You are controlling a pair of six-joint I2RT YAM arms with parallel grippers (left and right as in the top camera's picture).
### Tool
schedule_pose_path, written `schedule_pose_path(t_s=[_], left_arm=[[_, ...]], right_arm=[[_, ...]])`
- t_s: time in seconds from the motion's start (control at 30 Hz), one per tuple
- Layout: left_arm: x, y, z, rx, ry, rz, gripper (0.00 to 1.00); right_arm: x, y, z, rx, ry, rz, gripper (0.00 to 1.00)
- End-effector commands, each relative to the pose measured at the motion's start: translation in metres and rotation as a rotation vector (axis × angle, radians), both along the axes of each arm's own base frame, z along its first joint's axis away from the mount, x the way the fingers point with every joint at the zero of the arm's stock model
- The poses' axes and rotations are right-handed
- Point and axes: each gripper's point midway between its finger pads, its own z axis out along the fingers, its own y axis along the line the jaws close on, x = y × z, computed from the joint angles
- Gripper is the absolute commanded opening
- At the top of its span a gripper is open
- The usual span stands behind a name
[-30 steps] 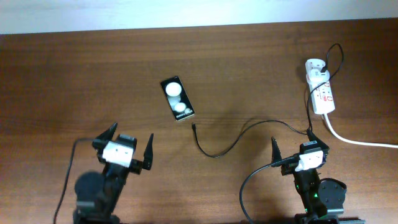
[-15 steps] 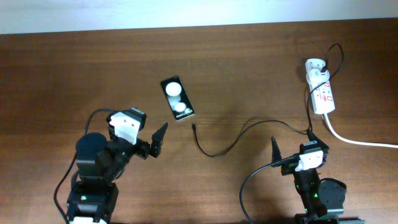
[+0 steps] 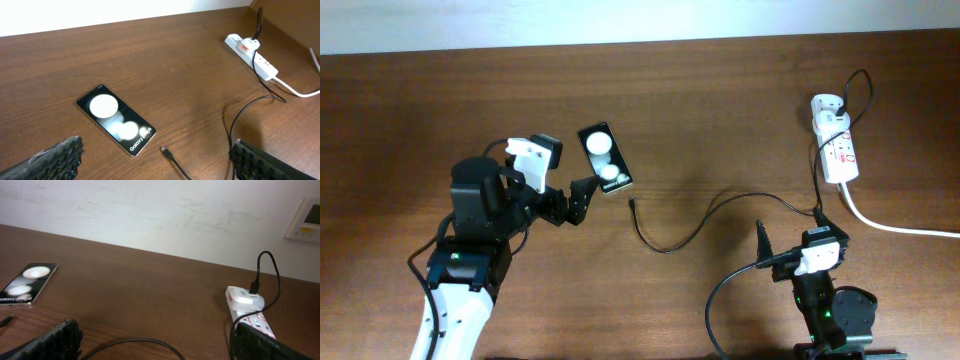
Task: Plug charger to phone and switch on socket
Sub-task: 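Move the left gripper forward toward the black phone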
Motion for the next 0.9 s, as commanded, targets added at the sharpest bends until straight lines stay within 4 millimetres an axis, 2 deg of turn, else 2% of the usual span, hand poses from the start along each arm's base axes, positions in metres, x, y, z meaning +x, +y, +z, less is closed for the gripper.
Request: schedule_pose_path(t_s=[0.0, 0.33, 0.57, 0.87], left_arm=[[0.008, 0.005, 0.007, -0.001, -0.007, 0.04, 0.99], [0.019, 0.017, -0.011, 0.026, 0.05, 0.123, 0.99], [0.036, 0.017, 0.005, 0.03, 0.079, 0.134, 1.0], [0.042, 0.017, -0.002, 0.03, 0.153, 0.141, 0.99]], right_arm=[[0.0, 0.001, -0.003, 0.011, 0.007, 0.001, 0.99], [0.0, 0.001, -0.003, 0.011, 0.007, 0.0, 0.99], [0.0, 0.001, -0.003, 0.011, 0.007, 0.0, 0.99], [0.0, 0.001, -0.003, 0.011, 0.007, 0.0, 0.99]])
